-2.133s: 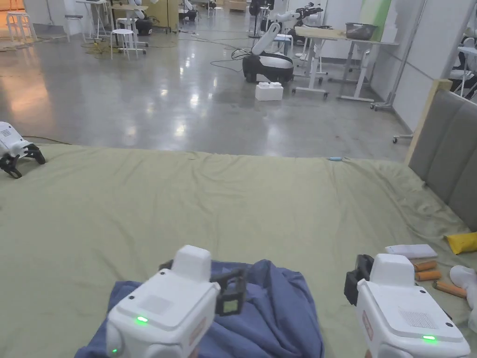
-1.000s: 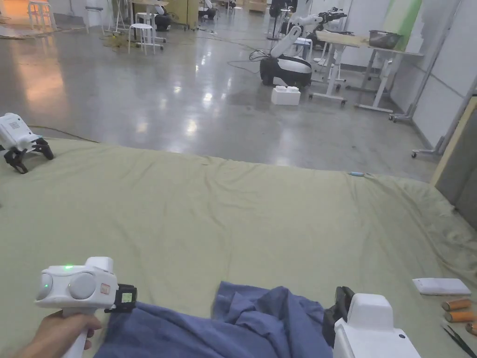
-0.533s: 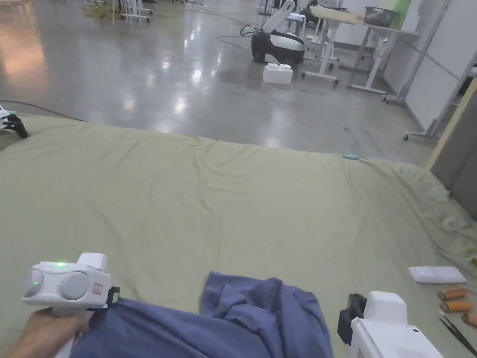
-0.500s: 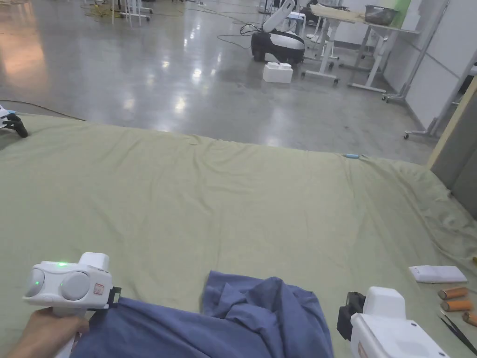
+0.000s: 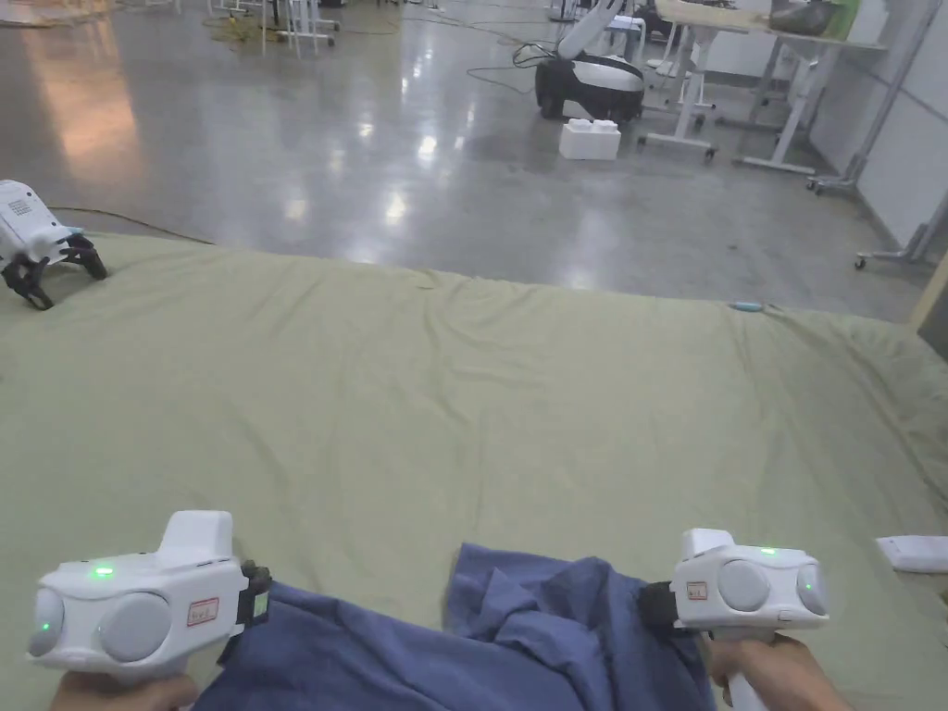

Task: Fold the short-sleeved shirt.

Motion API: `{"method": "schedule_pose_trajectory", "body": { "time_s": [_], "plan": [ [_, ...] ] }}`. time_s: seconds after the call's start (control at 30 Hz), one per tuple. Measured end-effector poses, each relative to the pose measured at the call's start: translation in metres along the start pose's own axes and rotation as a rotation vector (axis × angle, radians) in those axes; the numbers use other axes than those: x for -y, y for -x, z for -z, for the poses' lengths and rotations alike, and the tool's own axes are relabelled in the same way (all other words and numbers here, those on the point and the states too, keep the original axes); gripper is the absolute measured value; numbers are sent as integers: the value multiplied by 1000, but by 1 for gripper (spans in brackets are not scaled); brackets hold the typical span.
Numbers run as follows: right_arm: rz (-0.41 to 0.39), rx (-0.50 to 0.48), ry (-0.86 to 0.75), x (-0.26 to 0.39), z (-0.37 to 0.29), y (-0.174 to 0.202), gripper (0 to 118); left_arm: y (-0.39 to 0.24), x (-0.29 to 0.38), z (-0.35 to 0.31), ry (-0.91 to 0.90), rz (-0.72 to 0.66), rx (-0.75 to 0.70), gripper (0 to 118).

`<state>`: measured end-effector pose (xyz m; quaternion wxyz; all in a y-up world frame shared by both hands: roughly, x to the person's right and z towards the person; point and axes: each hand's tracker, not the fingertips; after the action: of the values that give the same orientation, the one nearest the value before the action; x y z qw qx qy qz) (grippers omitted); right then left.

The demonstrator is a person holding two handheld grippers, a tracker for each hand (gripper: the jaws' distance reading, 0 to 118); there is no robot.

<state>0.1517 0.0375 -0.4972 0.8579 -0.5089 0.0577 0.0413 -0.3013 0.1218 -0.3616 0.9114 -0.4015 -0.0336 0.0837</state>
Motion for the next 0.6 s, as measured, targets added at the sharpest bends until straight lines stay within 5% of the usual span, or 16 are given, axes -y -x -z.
{"method": "schedule_pose_trajectory", "body": {
  "time_s": [0.03,0.1,0.23,0.37,0.6],
  "plan": [
    [-10,1,-5,0,1,2,41,0,0,-1,-4,2,-3,0],
    [5,-23,-7,-3,-5,1,0,1,2,0,-19,9,0,0],
    [-48,6,-80,3,-30,6,0,-2,0,-8,-61,9,-5,0],
    [57,-24,-214,10,-76,-4,0,0,-8,-32,-133,-4,1,0],
    [51,10,-440,17,-192,-15,0,14,-37,-113,-311,-21,7,0]
  ]
}}
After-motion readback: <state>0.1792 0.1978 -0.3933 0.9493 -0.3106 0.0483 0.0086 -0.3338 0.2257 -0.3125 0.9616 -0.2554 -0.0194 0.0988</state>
